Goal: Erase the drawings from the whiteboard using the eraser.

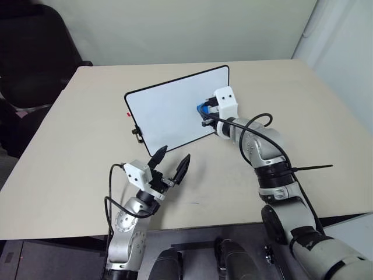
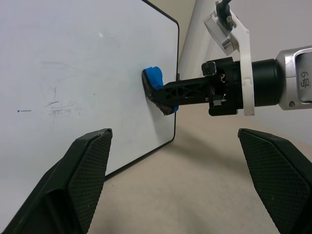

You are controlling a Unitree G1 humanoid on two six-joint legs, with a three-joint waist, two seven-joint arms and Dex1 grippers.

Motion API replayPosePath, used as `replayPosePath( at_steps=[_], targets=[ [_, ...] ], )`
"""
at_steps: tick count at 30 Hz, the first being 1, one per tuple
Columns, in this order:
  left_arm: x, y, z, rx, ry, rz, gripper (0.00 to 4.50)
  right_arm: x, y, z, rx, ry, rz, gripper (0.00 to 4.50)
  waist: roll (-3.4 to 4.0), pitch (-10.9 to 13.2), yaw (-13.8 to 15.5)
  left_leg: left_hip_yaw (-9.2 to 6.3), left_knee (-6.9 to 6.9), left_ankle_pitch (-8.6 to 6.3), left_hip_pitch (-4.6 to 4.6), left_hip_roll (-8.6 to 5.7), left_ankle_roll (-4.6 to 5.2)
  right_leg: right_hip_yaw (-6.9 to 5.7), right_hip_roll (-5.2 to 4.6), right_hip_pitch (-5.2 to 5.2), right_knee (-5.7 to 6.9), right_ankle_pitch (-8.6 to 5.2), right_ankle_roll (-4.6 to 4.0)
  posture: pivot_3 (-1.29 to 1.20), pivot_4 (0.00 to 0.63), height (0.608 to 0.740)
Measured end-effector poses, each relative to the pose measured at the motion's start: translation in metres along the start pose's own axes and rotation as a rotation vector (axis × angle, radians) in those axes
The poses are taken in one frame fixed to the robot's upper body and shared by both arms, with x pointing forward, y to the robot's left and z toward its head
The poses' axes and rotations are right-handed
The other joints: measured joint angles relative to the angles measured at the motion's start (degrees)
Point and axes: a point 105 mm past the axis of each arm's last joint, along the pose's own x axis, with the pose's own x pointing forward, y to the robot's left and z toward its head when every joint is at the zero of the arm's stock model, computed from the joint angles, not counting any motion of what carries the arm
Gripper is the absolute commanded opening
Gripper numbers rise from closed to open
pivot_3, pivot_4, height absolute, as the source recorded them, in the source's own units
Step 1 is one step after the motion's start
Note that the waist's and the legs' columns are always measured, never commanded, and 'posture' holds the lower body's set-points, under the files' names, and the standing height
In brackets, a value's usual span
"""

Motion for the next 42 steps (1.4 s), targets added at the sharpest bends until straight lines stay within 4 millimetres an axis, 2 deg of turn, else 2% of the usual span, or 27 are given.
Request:
replayPosePath(
  at_steps=[2,6,8,12,16,18,21,23,29,35,37,39,40,41,42],
  targets=[
    [-0.001,0.000,-0.001,-0.001,0.003,0.003,4.50,0.001,0.002,-0.014,0.010,0.024,0.003,0.25,-0.01,-0.01,0.00,0.00,0.00,0.00,0.03,0.01,0.00,0.00,0.01,0.03,-0.01,0.00,-0.01,0.00,0.150,0.740],
    [-0.001,0.000,0.001,0.001,0.000,0.002,4.50,0.005,0.007,-0.060,0.043,0.145,0.009,0.25,0.00,0.00,0.01,-0.01,0.00,0.00,0.01,0.01,0.00,0.00,0.00,0.02,0.00,0.02,-0.03,0.00,0.150,0.740],
    [-0.001,0.000,0.001,0.002,0.000,0.001,4.50,0.005,0.006,-0.064,0.043,0.155,0.007,0.25,0.00,0.00,0.01,-0.01,0.00,0.00,0.00,0.00,0.00,0.01,0.00,0.02,-0.01,0.02,-0.04,0.00,0.150,0.740],
    [-0.001,0.001,0.001,0.006,0.000,0.002,4.50,0.001,-0.005,-0.050,0.032,0.135,-0.016,0.25,-0.01,0.00,0.06,-0.03,0.00,0.00,-0.05,-0.04,-0.01,0.01,-0.02,0.02,-0.03,0.02,-0.03,0.00,0.150,0.740],
    [-0.001,0.002,0.002,0.012,0.001,-0.001,4.50,-0.011,-0.026,-0.005,0.040,0.013,-0.057,0.25,-0.01,0.00,0.07,-0.04,0.00,-0.02,-0.06,-0.05,-0.02,0.02,-0.01,0.02,-0.04,0.05,-0.09,0.00,0.150,0.740],
    [-0.001,0.001,0.002,0.012,-0.001,-0.004,4.50,-0.022,-0.031,0.015,0.047,-0.054,-0.058,0.25,-0.02,0.00,0.07,-0.06,-0.03,-0.03,-0.06,-0.05,-0.03,0.02,0.01,0.03,-0.03,0.06,-0.15,0.00,0.150,0.740],
    [0.001,0.000,0.003,0.009,-0.005,-0.008,4.50,-0.030,-0.028,0.023,0.047,-0.083,-0.043,0.25,-0.02,0.00,0.08,-0.09,-0.06,-0.06,-0.06,-0.05,-0.05,0.02,0.03,0.02,-0.04,0.08,-0.27,0.00,0.150,0.740],
    [0.003,-0.002,0.002,0.003,-0.010,-0.013,4.50,-0.034,-0.028,0.015,0.053,-0.066,-0.037,0.25,-0.02,0.00,0.10,-0.11,-0.06,-0.05,-0.06,-0.07,-0.05,0.02,0.03,0.04,-0.04,0.04,-0.23,0.00,0.150,0.740],
    [0.003,-0.003,0.002,0.001,-0.012,-0.013,4.50,-0.053,-0.035,-0.028,0.086,0.060,-0.053,0.25,-0.02,0.00,0.40,-0.11,-0.01,-0.05,-0.05,-0.14,-0.05,0.07,-0.01,0.14,-0.04,-0.01,-0.13,0.00,0.150,0.740],
    [0.005,-0.004,0.000,-0.006,-0.010,-0.017,4.50,-0.087,-0.060,-0.041,0.018,0.156,-0.150,0.25,-0.06,0.00,0.63,-0.12,0.03,-0.05,0.11,-0.17,-0.04,0.08,-0.01,0.37,-0.06,-0.29,0.37,0.00,0.150,0.740],
    [0.006,-0.006,-0.003,-0.010,-0.008,-0.016,4.50,-0.101,-0.066,-0.062,0.021,0.262,-0.162,0.25,-0.09,-0.01,0.83,-0.14,0.02,-0.04,0.21,-0.16,-0.03,0.05,0.02,0.53,-0.07,-0.37,0.49,0.00,0.150,0.740],
    [0.006,-0.006,-0.006,-0.007,0.002,-0.015,4.50,-0.118,-0.069,-0.090,0.044,0.399,-0.164,0.25,-0.09,0.00,0.93,-0.11,0.02,-0.05,0.24,-0.17,-0.03,0.08,0.03,0.55,-0.07,-0.39,0.53,0.00,0.150,0.740],
    [0.005,-0.006,-0.008,-0.009,0.006,-0.013,4.50,-0.121,-0.068,-0.099,0.058,0.433,-0.157,0.25,-0.11,0.01,0.85,-0.09,0.02,-0.05,0.23,-0.19,-0.03,0.10,0.04,0.54,-0.06,-0.40,0.53,0.00,0.150,0.740],
    [0.006,-0.006,-0.009,-0.012,0.007,-0.014,4.50,-0.122,-0.066,-0.098,0.055,0.435,-0.150,0.25,-0.10,0.02,0.72,-0.03,0.01,-0.05,0.29,-0.21,-0.03,0.15,0.05,0.52,-0.05,-0.38,0.53,0.00,0.150,0.740],
    [0.007,-0.008,-0.009,-0.015,0.004,-0.022,4.50,-0.124,-0.065,-0.099,0.057,0.445,-0.143,0.57,-0.13,0.03,0.64,-0.04,0.01,-0.05,0.34,-0.20,-0.03,0.15,0.09,0.59,-0.06,-0.38,0.53,0.00,0.150,0.740]
  ],
)
